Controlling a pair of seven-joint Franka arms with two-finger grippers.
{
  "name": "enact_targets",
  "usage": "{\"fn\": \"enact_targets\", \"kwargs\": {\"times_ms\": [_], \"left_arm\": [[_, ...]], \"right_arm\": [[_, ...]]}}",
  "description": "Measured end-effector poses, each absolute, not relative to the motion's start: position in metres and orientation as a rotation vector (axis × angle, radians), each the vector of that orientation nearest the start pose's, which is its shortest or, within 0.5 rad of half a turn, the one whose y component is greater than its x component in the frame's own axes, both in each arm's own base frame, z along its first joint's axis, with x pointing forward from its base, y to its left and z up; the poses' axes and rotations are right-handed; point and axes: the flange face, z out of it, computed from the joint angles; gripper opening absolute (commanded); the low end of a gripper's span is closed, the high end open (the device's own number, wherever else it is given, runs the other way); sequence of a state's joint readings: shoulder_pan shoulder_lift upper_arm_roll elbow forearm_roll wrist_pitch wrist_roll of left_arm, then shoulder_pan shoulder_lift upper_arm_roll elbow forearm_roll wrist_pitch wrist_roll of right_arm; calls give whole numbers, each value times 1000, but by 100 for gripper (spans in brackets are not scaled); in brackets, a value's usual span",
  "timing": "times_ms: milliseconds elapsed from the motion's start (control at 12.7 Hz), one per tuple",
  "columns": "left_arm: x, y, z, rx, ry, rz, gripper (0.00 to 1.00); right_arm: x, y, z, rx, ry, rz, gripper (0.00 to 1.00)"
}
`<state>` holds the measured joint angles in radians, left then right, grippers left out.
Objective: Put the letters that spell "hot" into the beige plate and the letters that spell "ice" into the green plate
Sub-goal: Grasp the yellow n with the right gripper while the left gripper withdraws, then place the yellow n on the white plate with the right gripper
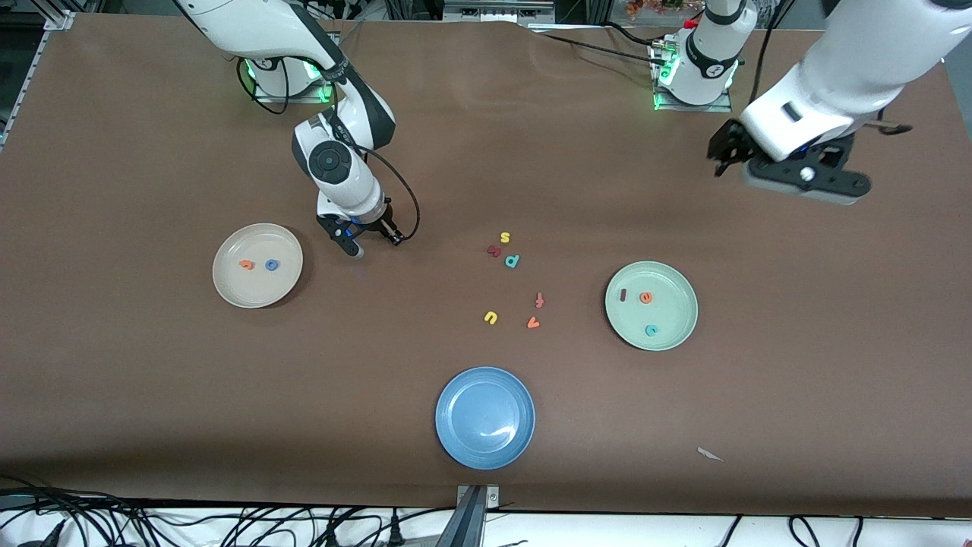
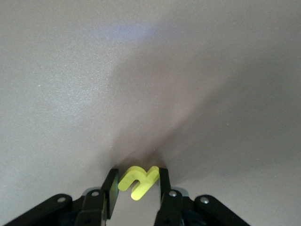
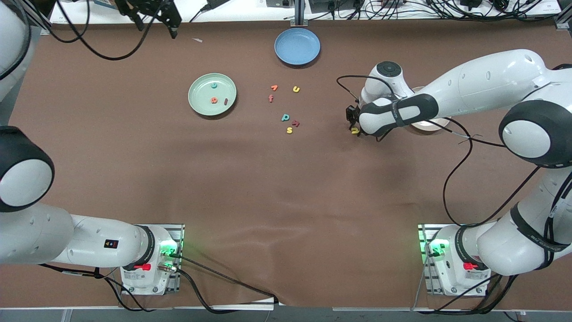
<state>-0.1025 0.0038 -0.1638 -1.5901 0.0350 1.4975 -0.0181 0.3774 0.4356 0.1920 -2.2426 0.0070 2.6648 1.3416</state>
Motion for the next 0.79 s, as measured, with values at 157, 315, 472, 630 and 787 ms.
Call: {"fn": "enact_targets", "kwargs": {"times_ms": [157, 315, 472, 630, 787], "left_arm": [[520, -113, 607, -3089, 389, 163, 100], [522, -85, 603, -3108, 336, 162, 100], [528, -82, 592, -3116, 327, 113, 100], [530, -82, 584, -3117, 325, 98, 100], [533, -63, 583, -3124, 270, 100, 100]], "right_arm": [[455, 294, 175, -2861, 1195, 113, 26], [464, 293, 181, -2902, 1201, 150, 26], [490, 294, 209, -2982, 1200, 234, 26], [519, 280, 242, -3055, 1141, 293, 26], [542, 243, 256, -3107, 1033, 304, 26]]}}
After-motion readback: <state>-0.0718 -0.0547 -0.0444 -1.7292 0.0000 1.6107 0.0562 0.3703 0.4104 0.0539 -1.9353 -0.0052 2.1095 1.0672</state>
